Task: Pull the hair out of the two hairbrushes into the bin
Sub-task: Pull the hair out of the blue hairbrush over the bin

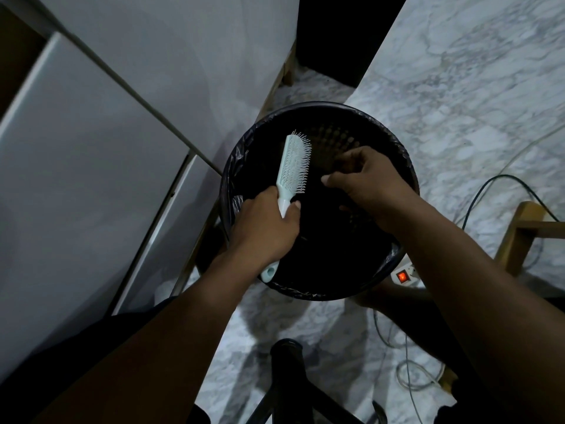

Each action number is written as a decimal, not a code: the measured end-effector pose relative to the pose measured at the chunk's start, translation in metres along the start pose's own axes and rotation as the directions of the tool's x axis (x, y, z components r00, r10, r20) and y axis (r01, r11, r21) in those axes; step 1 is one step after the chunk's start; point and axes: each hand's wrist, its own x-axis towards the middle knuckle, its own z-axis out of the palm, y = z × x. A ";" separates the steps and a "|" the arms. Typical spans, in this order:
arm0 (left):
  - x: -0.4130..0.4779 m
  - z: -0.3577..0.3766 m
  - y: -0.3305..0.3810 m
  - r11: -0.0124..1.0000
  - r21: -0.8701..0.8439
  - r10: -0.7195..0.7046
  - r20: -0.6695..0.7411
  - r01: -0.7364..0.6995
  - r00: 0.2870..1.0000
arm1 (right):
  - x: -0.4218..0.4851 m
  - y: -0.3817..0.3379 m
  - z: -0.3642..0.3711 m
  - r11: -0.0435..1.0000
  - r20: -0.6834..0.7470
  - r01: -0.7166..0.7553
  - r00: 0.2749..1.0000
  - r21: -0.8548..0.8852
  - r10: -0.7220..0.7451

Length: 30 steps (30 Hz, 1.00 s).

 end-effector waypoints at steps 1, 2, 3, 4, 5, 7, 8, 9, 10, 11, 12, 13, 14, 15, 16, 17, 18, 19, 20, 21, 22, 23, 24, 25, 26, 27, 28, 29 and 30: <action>0.000 0.000 0.000 1.000 -0.007 -0.004 -0.006 0.004 1.000 | 0.001 0.002 0.000 0.998 -0.015 -0.001 1.000 -0.061 0.000; 0.001 0.000 0.000 1.000 -0.009 -0.010 -0.013 0.010 1.000 | 0.001 0.003 -0.001 0.993 -0.028 -0.007 1.000 -0.114 0.003; 0.001 0.000 0.000 1.000 -0.013 -0.014 -0.019 0.013 1.000 | 0.001 0.004 -0.001 0.988 -0.032 -0.015 0.999 -0.153 0.010; 0.002 0.000 0.000 1.000 -0.016 -0.016 -0.023 0.016 1.000 | 0.002 0.005 -0.001 0.982 -0.032 -0.020 0.999 -0.185 0.014; 0.002 0.000 0.001 1.000 -0.018 -0.016 -0.024 0.016 1.000 | 0.002 0.006 -0.002 0.976 -0.031 -0.021 0.999 -0.215 0.015; 0.001 0.000 0.001 1.000 -0.015 -0.011 -0.023 0.011 1.000 | 0.003 0.007 -0.003 0.959 -0.031 -0.005 1.000 -0.282 -0.004; 0.001 0.000 0.001 1.000 -0.012 -0.009 -0.021 0.008 1.000 | 0.003 0.007 -0.003 0.947 -0.031 0.007 0.999 -0.323 -0.018; 0.001 0.000 0.001 1.000 -0.011 -0.006 -0.018 0.005 1.000 | 0.003 0.007 -0.003 0.928 -0.031 0.011 0.999 -0.371 -0.024; 0.000 -0.001 0.001 1.000 -0.012 -0.002 -0.014 0.002 1.000 | 0.003 0.008 -0.003 0.908 -0.034 0.015 0.999 -0.419 -0.032; 0.000 -0.001 0.001 1.000 -0.014 0.001 -0.009 -0.001 1.000 | 0.005 0.009 -0.002 0.892 -0.044 0.014 0.998 -0.452 -0.039; 0.000 -0.001 0.001 1.000 -0.016 0.005 -0.005 -0.006 1.000 | 0.005 0.009 -0.001 0.891 -0.062 0.020 0.997 -0.453 -0.054; 0.000 -0.001 0.002 1.000 -0.017 0.012 -0.002 -0.012 1.000 | 0.005 0.009 0.001 0.913 -0.085 0.025 0.994 -0.408 -0.065; -0.001 -0.001 0.003 1.000 -0.020 0.022 0.002 -0.022 1.000 | 0.004 0.008 0.003 0.954 -0.098 0.033 0.993 -0.299 -0.065; -0.002 -0.001 0.004 0.999 -0.026 0.035 0.009 -0.034 0.999 | 0.003 0.006 0.005 0.990 -0.079 0.030 0.996 -0.138 -0.041; -0.003 -0.001 0.005 0.998 -0.034 0.050 0.021 -0.050 0.999 | 0.001 0.003 0.007 0.999 -0.023 -0.004 1.000 0.040 0.005; -0.004 -0.001 0.006 0.997 -0.040 0.067 0.035 -0.066 0.997 | -0.001 0.001 0.010 0.980 0.049 -0.047 0.998 0.191 0.039; -0.005 0.000 0.008 0.996 -0.044 0.082 0.046 -0.080 0.996 | -0.001 0.001 0.012 0.956 0.091 -0.069 0.995 0.287 0.044; -0.006 0.000 0.009 0.995 -0.049 0.091 0.052 -0.088 0.995 | -0.001 0.003 0.014 0.936 0.096 -0.063 0.995 0.345 0.032; -0.008 0.001 0.009 0.994 -0.053 0.094 0.054 -0.091 0.994 | 0.000 0.005 0.017 0.920 0.076 -0.049 0.997 0.388 0.021; -0.008 0.002 0.009 0.994 -0.054 0.093 0.056 -0.090 0.994 | 0.001 0.008 0.019 0.906 0.049 -0.039 0.999 0.422 0.020; -0.009 0.003 0.009 0.994 -0.054 0.093 0.056 -0.090 0.994 | 0.001 0.009 0.021 0.894 0.026 -0.036 0.999 0.447 0.027; -0.010 0.004 0.009 0.994 -0.052 0.097 0.058 -0.094 0.994 | 0.001 0.011 0.023 0.888 0.001 -0.030 0.999 0.459 0.033; -0.011 0.005 0.009 0.994 -0.052 0.103 0.060 -0.100 0.993 | 0.000 0.012 0.024 0.884 -0.022 -0.020 0.999 0.467 0.034; -0.011 0.005 0.010 0.993 -0.057 0.109 0.061 -0.106 0.992 | 0.000 0.012 0.024 0.880 -0.042 -0.008 0.999 0.475 0.032; -0.011 0.005 0.011 0.992 -0.066 0.115 0.061 -0.111 0.992 | 0.000 0.012 0.025 0.873 -0.059 0.002 0.998 0.488 0.031; -0.010 0.004 0.012 0.990 -0.078 0.119 0.059 -0.114 0.991 | 0.001 0.013 0.025 0.867 -0.077 0.014 0.997 0.498 0.028; -0.010 0.003 0.013 0.989 -0.089 0.121 0.055 -0.116 0.991 | 0.001 0.013 0.026 0.862 -0.090 0.020 0.996 0.507 0.030; -0.009 0.002 0.013 0.989 -0.094 0.123 0.052 -0.118 0.991 | 0.001 0.012 0.027 0.856 -0.096 0.016 0.995 0.516 0.039; -0.009 0.002 0.014 0.989 -0.096 0.121 0.050 -0.116 0.991 | 0.001 0.011 0.029 0.845 -0.096 0.004 0.994 0.534 0.056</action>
